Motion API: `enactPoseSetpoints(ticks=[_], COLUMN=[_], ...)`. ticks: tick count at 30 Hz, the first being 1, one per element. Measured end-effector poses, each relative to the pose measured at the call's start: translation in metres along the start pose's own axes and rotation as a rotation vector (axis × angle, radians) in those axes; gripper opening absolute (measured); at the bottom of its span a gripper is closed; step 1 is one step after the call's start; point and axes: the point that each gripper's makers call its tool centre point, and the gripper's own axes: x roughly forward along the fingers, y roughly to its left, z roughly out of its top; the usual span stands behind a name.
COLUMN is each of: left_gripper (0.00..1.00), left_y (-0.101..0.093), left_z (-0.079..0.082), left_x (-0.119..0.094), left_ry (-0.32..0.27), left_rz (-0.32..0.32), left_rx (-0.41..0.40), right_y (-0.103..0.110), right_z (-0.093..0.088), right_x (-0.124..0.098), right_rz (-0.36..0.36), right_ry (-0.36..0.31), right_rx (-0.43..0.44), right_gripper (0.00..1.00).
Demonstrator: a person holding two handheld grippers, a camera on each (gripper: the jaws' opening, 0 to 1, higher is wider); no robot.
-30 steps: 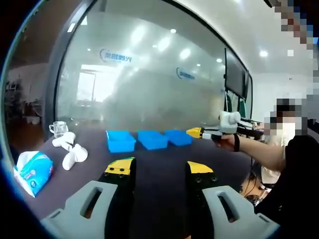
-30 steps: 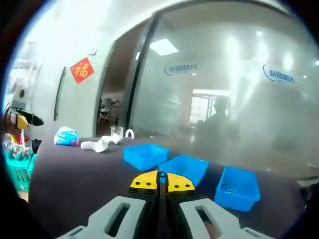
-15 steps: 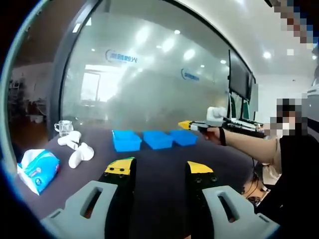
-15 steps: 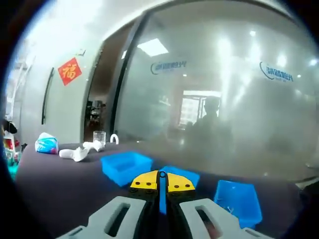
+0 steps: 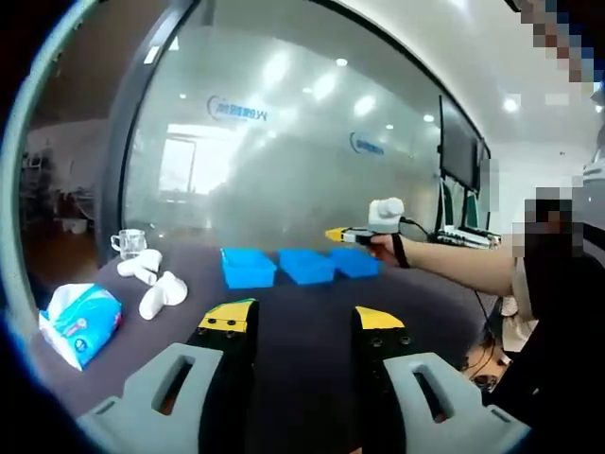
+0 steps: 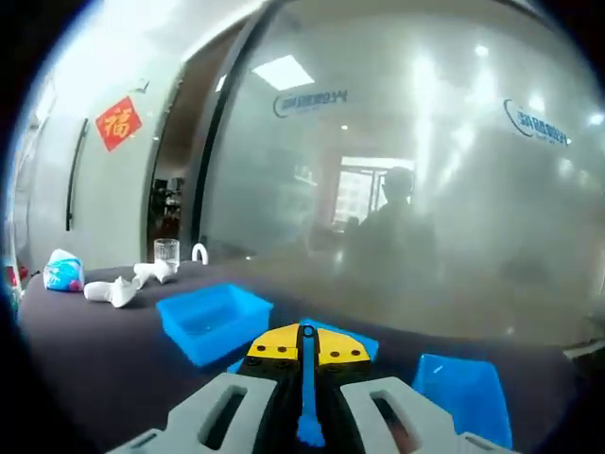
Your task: Sort the screws, nuts, and washers into the corresponding bins
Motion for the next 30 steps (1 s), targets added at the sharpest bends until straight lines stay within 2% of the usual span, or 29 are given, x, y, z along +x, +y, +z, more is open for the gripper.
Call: enactPoseSetpoints(ticks=[5, 12, 17, 19, 22, 30], left_gripper=[0.39, 0.39, 0.39, 0.39, 0.39, 0.39], left_y=[0.001, 0.003, 0.003, 0.001, 0.001, 0.000], left_z=[0.000, 0.000, 0.000, 0.000, 0.001, 0.001], left_x=[-0.001, -0.003, -0.001, -0.001, -0.001, -0.002], left_ry=[0.001, -0.002, -0.002, -0.002, -0.003, -0.004], left_rz=[0.005, 0.011, 0.008, 0.003, 0.003, 0.002], left_rx=[-0.001, 0.001, -0.002, 0.001, 0.003, 0.003], right_y=[-0.007, -0.010, -0.004, -0.001, 0.000, -0.003], right_z=[-0.011, -0.033, -0.027, -0.024, -0.026, -0.027], right_x=[0.017, 0.021, 0.019, 0.019, 0.019, 0.005], right_rz=[-0.034, -0.046, -0.043, -0.032, -0.023, -0.016], right_ry=[0.036, 0.091, 0.069, 0.060, 0.070, 0.066], right_rx=[0.019, 0.035, 0.039, 0.004, 0.016, 0.044], right_gripper=[0.01, 0.01, 0.02, 0.08, 0.23, 0.31])
